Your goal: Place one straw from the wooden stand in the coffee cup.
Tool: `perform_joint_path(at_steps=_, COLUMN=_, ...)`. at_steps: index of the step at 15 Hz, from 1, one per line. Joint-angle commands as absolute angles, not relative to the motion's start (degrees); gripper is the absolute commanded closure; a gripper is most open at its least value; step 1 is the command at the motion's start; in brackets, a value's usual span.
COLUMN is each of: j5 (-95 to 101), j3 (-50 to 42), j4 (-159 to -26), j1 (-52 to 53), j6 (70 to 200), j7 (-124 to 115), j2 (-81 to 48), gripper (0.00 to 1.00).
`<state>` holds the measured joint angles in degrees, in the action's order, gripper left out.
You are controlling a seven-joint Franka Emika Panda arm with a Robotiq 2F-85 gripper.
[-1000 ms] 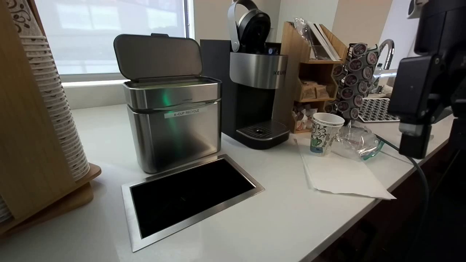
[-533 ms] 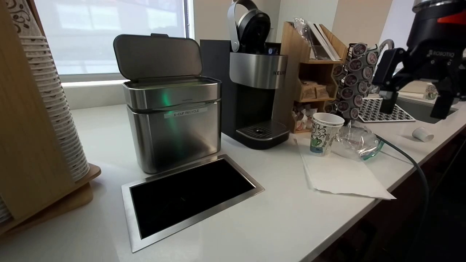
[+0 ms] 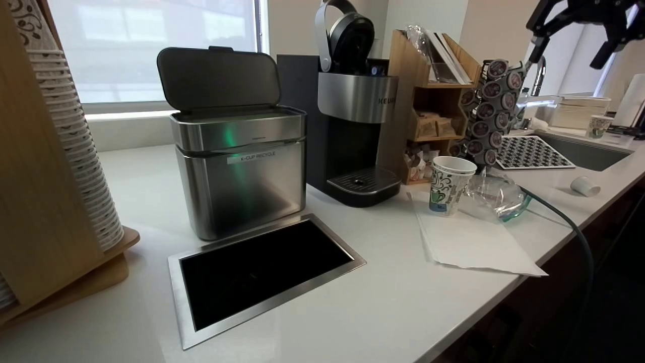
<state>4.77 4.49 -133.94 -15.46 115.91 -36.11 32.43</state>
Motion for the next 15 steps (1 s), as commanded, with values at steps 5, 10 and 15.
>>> perform_joint_path(at_steps=5, j5=7.90, j3=3.26, j4=-128.99, j1=-14.75, j6=116.04, j7=-37.91, j2=29.81, gripper=0.00)
perform_joint_path(at_steps=10, j5=9.55, j3=3.94, j4=-129.47, j1=-15.29, j6=116.78, j7=-38.90, j2=29.93, gripper=0.00)
perform_joint_path(at_steps=15, j5=20.81, j3=3.57, j4=-126.50, j1=-17.41, j6=123.73, j7=-36.32, j2=26.37, gripper=0.00)
